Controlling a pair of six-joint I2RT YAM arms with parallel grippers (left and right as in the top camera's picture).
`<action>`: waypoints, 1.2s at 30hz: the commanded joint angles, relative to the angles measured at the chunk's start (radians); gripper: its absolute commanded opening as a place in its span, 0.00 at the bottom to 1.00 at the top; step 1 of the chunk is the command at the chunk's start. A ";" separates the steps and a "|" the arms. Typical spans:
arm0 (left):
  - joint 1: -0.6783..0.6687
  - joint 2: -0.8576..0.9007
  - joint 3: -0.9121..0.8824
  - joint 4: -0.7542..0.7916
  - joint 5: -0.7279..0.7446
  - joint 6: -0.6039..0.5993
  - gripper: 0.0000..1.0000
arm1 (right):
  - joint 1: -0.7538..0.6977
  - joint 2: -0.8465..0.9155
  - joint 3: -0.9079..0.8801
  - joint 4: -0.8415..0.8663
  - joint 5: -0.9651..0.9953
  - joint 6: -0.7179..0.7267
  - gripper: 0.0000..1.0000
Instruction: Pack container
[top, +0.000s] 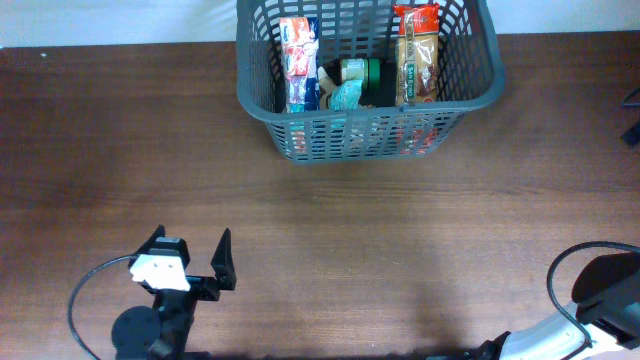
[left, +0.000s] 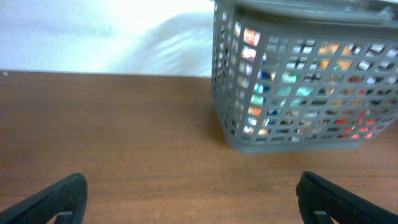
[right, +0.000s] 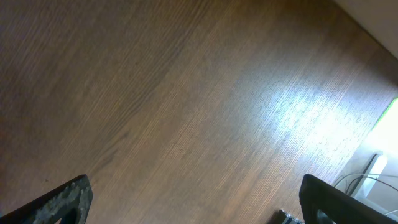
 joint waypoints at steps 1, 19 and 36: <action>0.005 -0.021 -0.077 0.016 0.019 0.020 0.99 | -0.002 0.002 -0.006 0.001 -0.002 0.005 0.99; 0.005 -0.086 -0.257 0.151 0.066 0.138 0.99 | -0.002 0.002 -0.006 0.001 -0.002 0.005 0.99; 0.005 -0.086 -0.257 0.145 -0.106 0.155 0.99 | -0.002 0.002 -0.006 0.001 -0.002 0.005 0.99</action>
